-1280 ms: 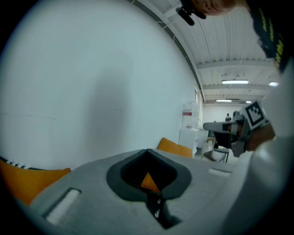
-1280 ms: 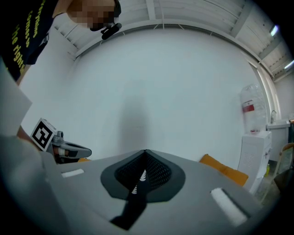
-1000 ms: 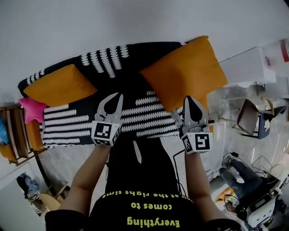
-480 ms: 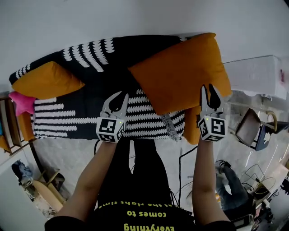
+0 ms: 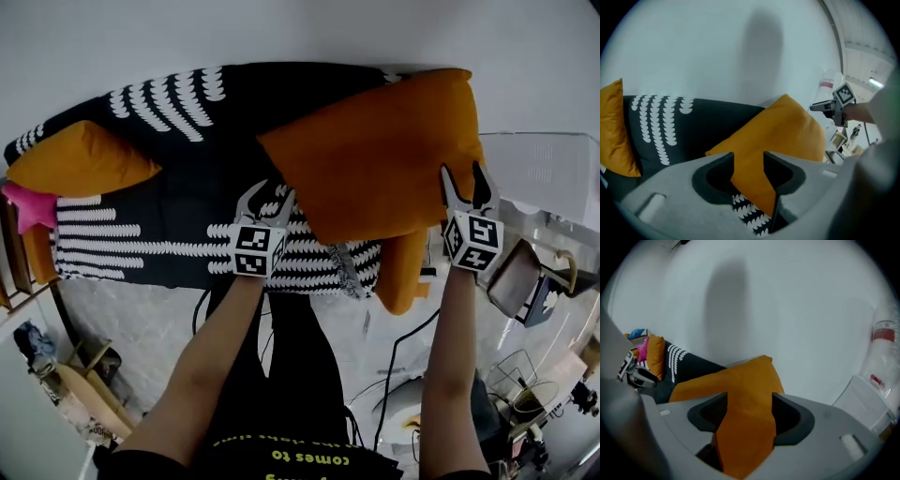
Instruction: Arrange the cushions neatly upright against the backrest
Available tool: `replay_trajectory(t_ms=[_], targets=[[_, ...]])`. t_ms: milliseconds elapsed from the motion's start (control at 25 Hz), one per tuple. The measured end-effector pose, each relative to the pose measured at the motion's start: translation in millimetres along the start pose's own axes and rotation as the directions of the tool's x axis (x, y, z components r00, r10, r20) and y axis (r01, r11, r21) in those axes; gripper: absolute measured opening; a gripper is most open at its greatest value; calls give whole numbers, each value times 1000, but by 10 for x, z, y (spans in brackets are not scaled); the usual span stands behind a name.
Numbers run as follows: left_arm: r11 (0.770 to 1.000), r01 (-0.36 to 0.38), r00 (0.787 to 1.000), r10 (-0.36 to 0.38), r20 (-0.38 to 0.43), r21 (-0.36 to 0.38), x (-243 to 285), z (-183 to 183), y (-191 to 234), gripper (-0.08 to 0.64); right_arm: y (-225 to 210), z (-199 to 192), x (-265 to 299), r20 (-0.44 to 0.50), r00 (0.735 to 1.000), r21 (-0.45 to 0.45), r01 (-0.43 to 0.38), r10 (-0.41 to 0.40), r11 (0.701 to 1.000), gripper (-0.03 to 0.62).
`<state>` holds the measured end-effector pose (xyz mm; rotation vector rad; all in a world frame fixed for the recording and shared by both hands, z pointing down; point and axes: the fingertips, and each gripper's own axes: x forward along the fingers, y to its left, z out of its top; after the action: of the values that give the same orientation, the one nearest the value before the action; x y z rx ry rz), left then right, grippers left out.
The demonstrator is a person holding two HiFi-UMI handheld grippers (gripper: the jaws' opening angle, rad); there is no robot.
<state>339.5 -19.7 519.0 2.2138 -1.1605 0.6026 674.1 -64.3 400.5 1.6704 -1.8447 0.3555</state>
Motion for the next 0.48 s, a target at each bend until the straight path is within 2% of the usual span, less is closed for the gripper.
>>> replay_trajectory(t_ms=[120,240,360,480], targets=[[999,28,997,-30,-66,-33,327,-191,-68,261,-82,-182,199,-58,998,-31,-10,8,999,364],[997,46,991,-54,-120,-67,606,-370,-113,327,-156,-300,353,-86,996,-96,-6,-2,995,410],[994,66,977,-82,-199,-84,799,-617,-121,410,-159,-340,439,-94,996,-109,-19,8,994,416],[996,80,955,-86,-284,-31,892,-846,-115,410,-121,-381,495,-116,993,-78,-39,30,996,379]])
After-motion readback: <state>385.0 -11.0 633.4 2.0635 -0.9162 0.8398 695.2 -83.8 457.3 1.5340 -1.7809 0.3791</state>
